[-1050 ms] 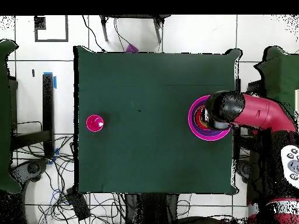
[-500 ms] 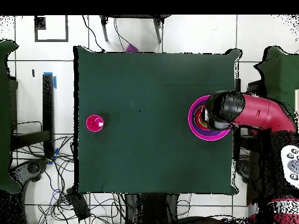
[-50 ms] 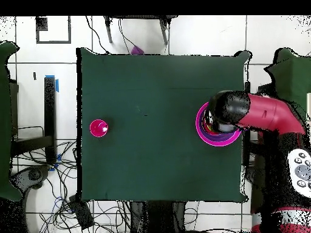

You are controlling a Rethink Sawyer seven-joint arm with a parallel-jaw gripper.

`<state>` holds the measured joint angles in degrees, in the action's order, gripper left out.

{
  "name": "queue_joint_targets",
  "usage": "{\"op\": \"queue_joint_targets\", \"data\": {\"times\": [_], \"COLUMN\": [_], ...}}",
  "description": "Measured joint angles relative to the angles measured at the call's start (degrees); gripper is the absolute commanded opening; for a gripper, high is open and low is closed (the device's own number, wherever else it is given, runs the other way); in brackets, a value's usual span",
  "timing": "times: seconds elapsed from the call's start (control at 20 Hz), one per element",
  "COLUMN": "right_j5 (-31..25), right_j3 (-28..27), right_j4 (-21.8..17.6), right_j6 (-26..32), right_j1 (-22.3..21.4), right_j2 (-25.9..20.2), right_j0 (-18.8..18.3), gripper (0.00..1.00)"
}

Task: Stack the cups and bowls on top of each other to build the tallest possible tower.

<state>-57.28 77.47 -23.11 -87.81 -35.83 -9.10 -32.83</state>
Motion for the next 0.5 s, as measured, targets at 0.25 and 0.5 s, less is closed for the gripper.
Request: {"op": "queue_joint_targets", "data": {"times": [0.25, 0.5], "right_j5": [-4.4, -5.0], "right_j3": [-1.8, -5.5], "right_j4": [2.3, 5.6], "right_j6": [0.0, -1.2], "right_j1": [-0.8, -0.2], "right_j2": [0.0, 0.0], "right_j0": [5.2, 11.8], "gripper": [1.0, 1.0]}}
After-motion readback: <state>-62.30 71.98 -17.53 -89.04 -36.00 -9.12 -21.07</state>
